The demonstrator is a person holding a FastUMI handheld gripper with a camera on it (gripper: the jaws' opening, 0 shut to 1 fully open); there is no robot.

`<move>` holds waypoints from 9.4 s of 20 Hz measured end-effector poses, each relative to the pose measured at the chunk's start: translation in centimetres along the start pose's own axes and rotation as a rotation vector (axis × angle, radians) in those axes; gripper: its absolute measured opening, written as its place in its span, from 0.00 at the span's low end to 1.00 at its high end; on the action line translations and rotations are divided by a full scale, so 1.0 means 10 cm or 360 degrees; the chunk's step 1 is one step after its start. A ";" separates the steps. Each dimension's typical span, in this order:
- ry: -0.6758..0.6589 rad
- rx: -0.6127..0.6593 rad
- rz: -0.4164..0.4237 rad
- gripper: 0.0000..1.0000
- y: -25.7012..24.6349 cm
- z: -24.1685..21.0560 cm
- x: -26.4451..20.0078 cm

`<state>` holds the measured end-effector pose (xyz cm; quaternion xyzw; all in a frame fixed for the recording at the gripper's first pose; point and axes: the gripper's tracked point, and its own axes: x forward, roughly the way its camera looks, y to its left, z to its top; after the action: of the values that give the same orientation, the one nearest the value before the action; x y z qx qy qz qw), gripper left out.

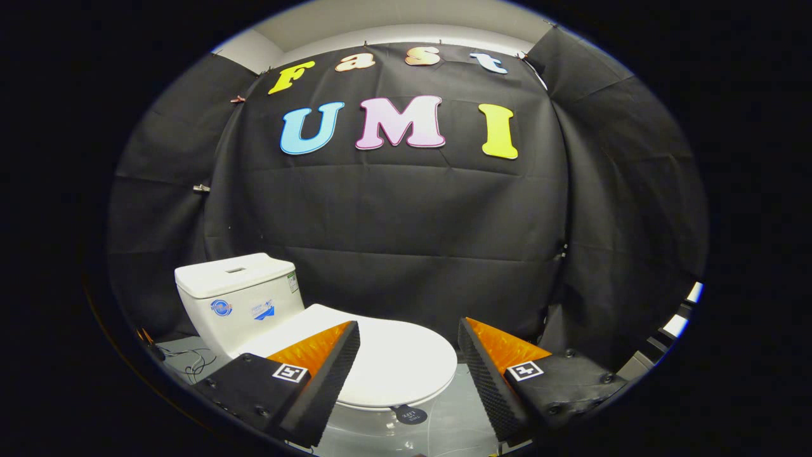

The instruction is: Open the toilet lid.

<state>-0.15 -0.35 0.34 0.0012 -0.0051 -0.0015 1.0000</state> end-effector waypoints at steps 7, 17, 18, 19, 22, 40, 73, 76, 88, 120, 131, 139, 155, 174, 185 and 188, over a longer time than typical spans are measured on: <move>0.0003 -0.0002 -0.0001 0.98 0.00 0.00 0.00; -0.0002 0.0002 -0.0002 0.98 -0.02 0.01 0.00; -0.0003 0.0002 -0.0003 0.98 -0.02 0.01 0.00; -0.0002 0.0003 -0.0002 0.98 -0.01 0.01 0.00; -0.0006 -0.0003 -0.0001 0.98 -0.01 0.01 0.00; 0.0229 0.0149 -0.0060 0.98 -0.25 -0.81 0.18; 0.0588 0.2331 -0.0035 0.46 -0.23 -2.35 0.27; 0.0533 0.2414 0.0016 0.42 -0.25 -2.27 0.29; 0.0556 0.2408 -0.0006 0.06 -0.25 -2.40 0.35; 0.0560 0.1893 -0.0015 0.05 -0.08 -1.39 0.42; 0.0502 0.1472 -0.0069 0.05 0.33 -0.50 0.49; 0.0445 0.1075 -0.0158 0.07 0.80 0.12 0.56; 0.0379 0.0450 -0.0261 0.07 2.01 0.92 0.72; 0.0269 -0.0007 -0.0275 0.07 3.38 1.12 0.89; 0.0238 -0.0145 -0.0240 0.08 3.83 1.07 0.93; 0.0237 -0.0143 -0.0224 0.08 3.86 1.06 0.92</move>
<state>9.05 38.22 11.13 -0.0433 0.0693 -0.0717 0.9941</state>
